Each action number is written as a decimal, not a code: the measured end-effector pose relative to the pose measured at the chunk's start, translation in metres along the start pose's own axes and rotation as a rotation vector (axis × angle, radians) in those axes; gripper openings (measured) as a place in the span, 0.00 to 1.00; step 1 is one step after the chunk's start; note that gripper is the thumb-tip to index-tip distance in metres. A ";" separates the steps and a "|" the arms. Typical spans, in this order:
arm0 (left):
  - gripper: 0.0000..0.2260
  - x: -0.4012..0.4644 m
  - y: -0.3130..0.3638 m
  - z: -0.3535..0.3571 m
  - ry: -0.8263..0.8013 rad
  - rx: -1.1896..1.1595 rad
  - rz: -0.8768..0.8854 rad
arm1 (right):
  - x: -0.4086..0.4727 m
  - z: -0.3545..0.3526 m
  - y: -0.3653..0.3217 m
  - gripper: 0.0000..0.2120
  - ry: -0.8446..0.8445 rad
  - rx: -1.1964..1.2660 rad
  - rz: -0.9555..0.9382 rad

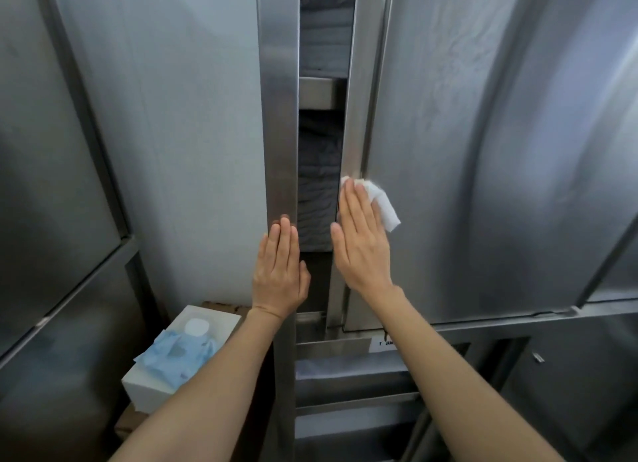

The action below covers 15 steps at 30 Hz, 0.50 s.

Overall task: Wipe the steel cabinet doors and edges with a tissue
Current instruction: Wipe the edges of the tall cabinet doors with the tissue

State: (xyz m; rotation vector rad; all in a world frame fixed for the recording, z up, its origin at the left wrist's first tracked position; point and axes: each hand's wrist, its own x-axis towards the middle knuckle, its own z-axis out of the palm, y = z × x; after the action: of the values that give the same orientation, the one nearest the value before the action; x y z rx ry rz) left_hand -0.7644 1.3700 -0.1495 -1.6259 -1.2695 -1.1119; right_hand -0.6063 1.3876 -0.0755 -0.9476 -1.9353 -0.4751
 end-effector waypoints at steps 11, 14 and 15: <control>0.30 0.003 0.003 -0.013 -0.165 0.090 -0.025 | 0.055 -0.075 0.051 0.27 0.022 -0.392 -0.596; 0.31 0.005 0.011 -0.026 -0.180 0.103 -0.063 | 0.057 -0.087 0.046 0.24 0.027 -0.328 -0.577; 0.31 0.005 0.013 -0.029 -0.182 0.095 -0.073 | 0.057 -0.087 0.043 0.24 0.029 -0.289 -0.536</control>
State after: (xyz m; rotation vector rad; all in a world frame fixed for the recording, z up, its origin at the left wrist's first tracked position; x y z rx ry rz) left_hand -0.7561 1.3420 -0.1361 -1.6498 -1.4875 -0.9479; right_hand -0.5414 1.3828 0.0162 -0.5753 -2.1235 -1.0929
